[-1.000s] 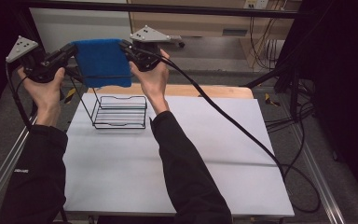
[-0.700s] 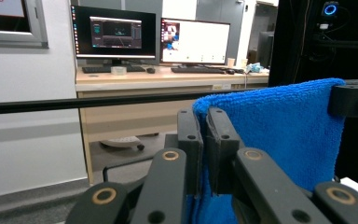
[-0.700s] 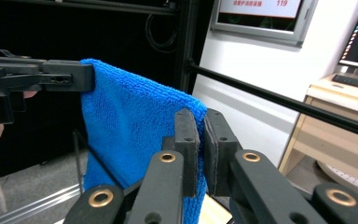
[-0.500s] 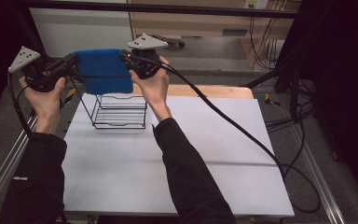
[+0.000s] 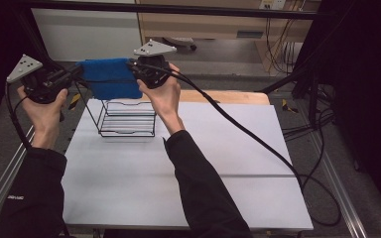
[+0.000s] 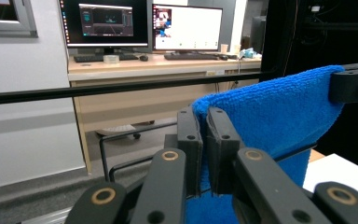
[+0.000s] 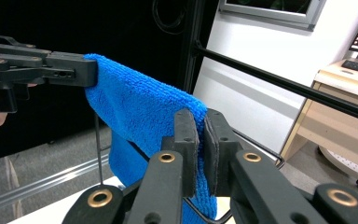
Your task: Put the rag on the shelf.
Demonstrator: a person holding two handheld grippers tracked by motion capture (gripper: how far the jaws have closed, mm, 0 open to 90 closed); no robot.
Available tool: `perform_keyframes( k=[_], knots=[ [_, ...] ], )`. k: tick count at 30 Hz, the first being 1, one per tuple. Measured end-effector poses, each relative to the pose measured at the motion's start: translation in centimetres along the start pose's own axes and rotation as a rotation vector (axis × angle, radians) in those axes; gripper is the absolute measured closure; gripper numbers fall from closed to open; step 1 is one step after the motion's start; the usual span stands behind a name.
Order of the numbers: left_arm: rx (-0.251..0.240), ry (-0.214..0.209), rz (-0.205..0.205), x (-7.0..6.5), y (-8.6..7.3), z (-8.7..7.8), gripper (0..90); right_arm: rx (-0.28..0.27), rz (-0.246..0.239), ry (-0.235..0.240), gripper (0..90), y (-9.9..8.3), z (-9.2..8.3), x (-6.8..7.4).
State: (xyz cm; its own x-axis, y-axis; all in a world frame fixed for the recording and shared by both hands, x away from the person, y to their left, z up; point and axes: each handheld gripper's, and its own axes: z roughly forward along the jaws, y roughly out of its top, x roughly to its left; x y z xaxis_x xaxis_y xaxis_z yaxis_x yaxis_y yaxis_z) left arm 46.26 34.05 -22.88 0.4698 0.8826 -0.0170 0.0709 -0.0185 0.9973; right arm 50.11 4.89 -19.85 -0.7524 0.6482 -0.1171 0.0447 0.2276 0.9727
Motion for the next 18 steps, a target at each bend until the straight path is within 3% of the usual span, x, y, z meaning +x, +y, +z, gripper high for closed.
perform_keyframes(
  k=[5, 11, 18],
  knots=[
    [0.005, 0.0, 0.007, 0.1, -0.2, -0.3, 84.7, 0.002, -0.01, 0.014, 85.1, -0.3, 0.0, 0.3],
    [0.026, -0.014, 0.023, -0.3, -0.5, -0.5, 84.4, 0.003, 0.029, 0.031, 85.1, -1.2, -0.2, 0.0],
    [0.07, -0.026, -0.002, -0.2, -1.1, -0.7, 83.3, 0.011, 0.034, 0.079, 84.9, -2.1, -0.4, 0.0]
  ],
)
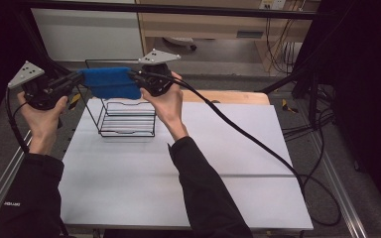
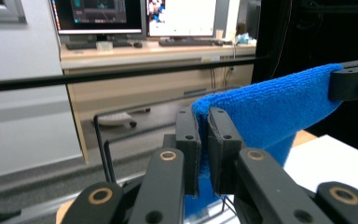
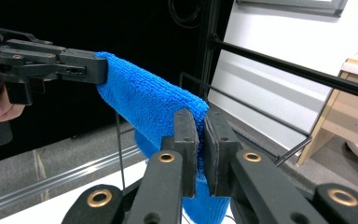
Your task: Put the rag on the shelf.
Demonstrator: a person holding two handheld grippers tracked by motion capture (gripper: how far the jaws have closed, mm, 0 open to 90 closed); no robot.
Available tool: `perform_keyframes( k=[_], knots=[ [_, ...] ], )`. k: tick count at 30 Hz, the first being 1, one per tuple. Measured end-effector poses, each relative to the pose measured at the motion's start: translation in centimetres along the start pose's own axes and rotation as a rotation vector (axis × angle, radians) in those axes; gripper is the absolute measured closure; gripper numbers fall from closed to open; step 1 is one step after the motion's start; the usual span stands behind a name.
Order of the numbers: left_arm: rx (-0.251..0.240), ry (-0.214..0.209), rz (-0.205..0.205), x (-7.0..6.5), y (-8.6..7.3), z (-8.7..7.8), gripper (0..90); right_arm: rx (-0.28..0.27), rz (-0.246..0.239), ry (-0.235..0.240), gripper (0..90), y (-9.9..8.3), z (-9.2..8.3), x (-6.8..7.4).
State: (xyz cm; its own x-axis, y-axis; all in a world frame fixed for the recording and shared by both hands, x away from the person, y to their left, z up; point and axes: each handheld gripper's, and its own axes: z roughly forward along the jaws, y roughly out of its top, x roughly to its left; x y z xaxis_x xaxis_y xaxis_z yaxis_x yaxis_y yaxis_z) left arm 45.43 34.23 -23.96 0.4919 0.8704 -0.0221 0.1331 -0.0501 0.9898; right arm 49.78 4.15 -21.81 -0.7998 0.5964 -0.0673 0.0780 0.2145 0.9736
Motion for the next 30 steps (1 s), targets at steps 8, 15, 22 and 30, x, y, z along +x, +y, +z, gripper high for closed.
perform_keyframes(
  k=[8, 15, 22, 30],
  knots=[
    [0.054, -0.002, 0.001, -0.2, -0.8, -0.3, 82.1, 0.032, -0.018, 0.028, 84.5, -0.9, 0.0, 0.1],
    [0.09, -0.004, -0.02, -0.1, -0.5, -0.5, 74.1, 0.047, -0.049, 0.039, 84.3, -1.8, 0.3, 0.3],
    [0.058, -0.019, -0.049, -0.1, 0.7, -0.9, 62.5, 0.046, -0.054, 0.044, 84.2, -2.3, 0.6, 0.4],
    [0.047, -0.018, -0.061, 0.0, 1.1, -1.4, 64.2, 0.048, -0.066, 0.044, 84.2, -2.6, 0.7, 0.5]
  ],
)
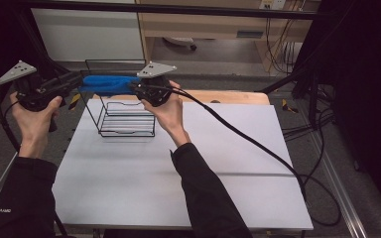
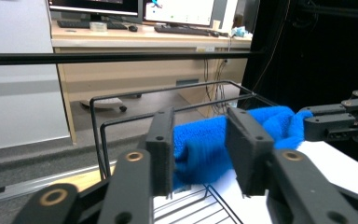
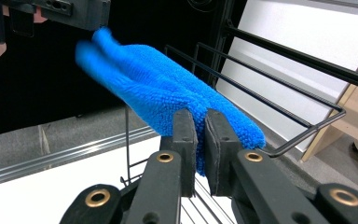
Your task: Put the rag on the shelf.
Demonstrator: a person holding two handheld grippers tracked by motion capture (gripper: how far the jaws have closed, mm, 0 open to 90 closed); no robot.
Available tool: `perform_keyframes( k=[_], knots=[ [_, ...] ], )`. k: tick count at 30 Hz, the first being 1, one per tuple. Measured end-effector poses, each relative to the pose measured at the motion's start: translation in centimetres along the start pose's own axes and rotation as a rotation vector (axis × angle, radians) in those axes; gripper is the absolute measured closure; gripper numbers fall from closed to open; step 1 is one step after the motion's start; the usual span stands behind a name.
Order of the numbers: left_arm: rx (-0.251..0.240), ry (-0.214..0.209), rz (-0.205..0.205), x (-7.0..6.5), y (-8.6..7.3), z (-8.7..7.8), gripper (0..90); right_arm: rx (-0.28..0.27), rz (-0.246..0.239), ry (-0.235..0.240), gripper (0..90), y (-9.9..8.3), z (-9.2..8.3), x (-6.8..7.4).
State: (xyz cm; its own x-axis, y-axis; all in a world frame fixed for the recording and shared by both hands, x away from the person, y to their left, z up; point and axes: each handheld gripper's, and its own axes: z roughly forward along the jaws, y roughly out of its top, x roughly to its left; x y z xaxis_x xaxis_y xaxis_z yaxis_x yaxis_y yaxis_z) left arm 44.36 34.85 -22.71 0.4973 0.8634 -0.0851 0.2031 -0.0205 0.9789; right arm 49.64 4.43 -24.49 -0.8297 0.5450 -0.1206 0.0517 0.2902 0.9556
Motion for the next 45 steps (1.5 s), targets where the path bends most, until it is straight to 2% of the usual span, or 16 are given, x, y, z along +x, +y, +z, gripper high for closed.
perform_keyframes(
  k=[4, 9, 12, 16, 18, 24, 29, 32, 36, 38, 41, 45],
  knots=[
    [0.025, -0.019, 0.001, -0.2, -0.1, 0.2, 73.6, 0.002, -0.014, 0.002, 83.8, -0.1, 0.0, 0.0],
    [0.136, -0.032, 0.037, -0.6, -0.7, 1.1, 87.8, 0.005, -0.017, 0.005, 82.0, -0.3, 0.0, 0.0],
    [0.178, -0.03, 0.05, -0.7, -1.1, 1.6, 89.7, 0.01, -0.025, 0.008, 80.6, -0.3, 0.0, 0.0],
    [0.208, -0.018, 0.076, -0.8, -1.4, 2.0, 89.8, 0.01, -0.021, 0.015, 77.0, -0.3, -0.1, 0.1],
    [0.215, -0.015, 0.081, -0.8, -1.5, 2.1, 89.8, 0.01, -0.019, 0.023, 75.5, -0.2, -0.2, 0.2],
    [0.233, -0.004, 0.091, -0.7, -2.1, 2.7, 89.8, -0.027, 0.03, 0.062, 66.2, 0.2, -0.7, 0.4],
    [0.242, 0.005, 0.104, -0.8, -2.4, 3.0, 89.8, -0.019, 0.033, 0.071, 67.0, 0.1, -0.7, 0.5],
    [0.245, 0.008, 0.112, -0.9, -2.6, 3.2, 89.8, 0.004, 0.046, 0.081, 68.2, -0.1, -0.6, 0.6],
    [0.252, 0.015, 0.118, -0.8, -2.9, 3.3, 89.8, -0.026, 0.065, 0.092, 66.2, 0.2, -0.8, 0.7],
    [0.247, 0.015, 0.116, -0.8, -3.0, 3.4, 89.8, -0.024, 0.07, 0.098, 71.0, 0.3, -0.9, 0.7],
    [0.244, 0.013, 0.113, -0.8, -3.0, 3.4, 89.8, 0.043, 0.059, 0.088, 83.4, -0.2, -0.6, 0.6],
    [0.239, 0.008, 0.113, -0.9, -3.1, 3.5, 89.7, 0.096, 0.081, 0.069, 89.5, -1.6, 0.2, 0.3]
  ],
)
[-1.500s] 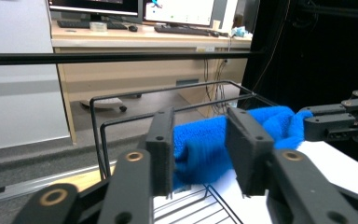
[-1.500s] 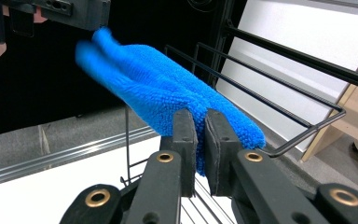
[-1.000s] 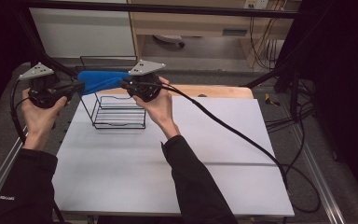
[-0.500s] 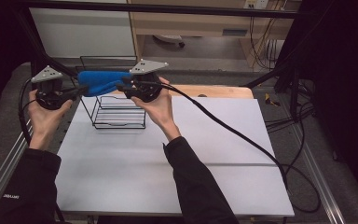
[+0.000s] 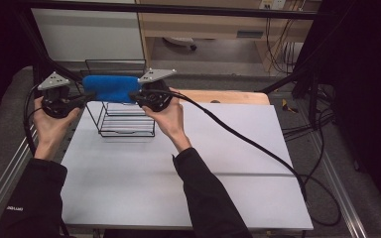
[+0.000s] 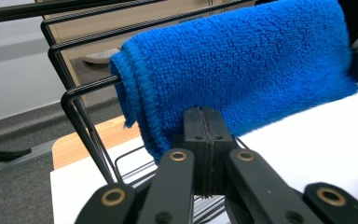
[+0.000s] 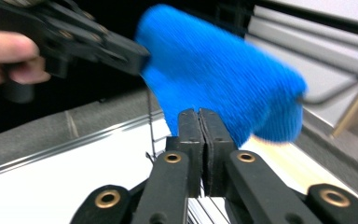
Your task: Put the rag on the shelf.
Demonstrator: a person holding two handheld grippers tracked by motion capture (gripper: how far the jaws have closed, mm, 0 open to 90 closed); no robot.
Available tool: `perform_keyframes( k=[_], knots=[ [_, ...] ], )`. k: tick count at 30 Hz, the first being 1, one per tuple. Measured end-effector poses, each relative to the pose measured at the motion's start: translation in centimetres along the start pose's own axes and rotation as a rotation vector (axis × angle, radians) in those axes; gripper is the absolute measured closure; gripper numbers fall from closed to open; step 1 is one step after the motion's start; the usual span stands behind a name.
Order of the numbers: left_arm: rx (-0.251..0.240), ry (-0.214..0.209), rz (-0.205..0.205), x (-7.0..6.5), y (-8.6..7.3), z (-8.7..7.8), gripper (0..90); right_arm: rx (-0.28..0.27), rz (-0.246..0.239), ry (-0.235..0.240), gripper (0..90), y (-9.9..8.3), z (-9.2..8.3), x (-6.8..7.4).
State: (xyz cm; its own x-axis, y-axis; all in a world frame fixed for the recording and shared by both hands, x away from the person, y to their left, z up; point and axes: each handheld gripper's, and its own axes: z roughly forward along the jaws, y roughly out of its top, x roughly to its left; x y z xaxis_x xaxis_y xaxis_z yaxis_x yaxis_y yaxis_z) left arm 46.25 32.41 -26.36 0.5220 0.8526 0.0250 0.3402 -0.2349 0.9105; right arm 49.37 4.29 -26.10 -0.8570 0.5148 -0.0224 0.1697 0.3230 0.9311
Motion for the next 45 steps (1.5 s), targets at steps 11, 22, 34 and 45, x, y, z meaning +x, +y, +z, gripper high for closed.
perform_keyframes(
  k=[11, 22, 34, 45],
  knots=[
    [-0.015, -0.017, -0.009, -0.1, -0.3, 0.0, 88.7, -0.006, 0.006, -0.022, 87.3, -0.9, 0.1, -0.4],
    [0.02, -0.035, 0.0, -0.8, -0.8, -1.4, 74.7, -0.021, 0.027, -0.013, 72.8, -0.6, -2.8, -0.2],
    [0.086, -0.058, 0.038, -3.1, -2.1, -1.8, 47.4, -0.007, 0.098, -0.031, 47.1, -2.0, -7.2, -1.6],
    [0.135, -0.1, 0.034, -5.1, -5.0, -0.3, 27.9, -0.003, 0.138, -0.09, 22.4, -5.6, -12.5, -3.7]
  ],
)
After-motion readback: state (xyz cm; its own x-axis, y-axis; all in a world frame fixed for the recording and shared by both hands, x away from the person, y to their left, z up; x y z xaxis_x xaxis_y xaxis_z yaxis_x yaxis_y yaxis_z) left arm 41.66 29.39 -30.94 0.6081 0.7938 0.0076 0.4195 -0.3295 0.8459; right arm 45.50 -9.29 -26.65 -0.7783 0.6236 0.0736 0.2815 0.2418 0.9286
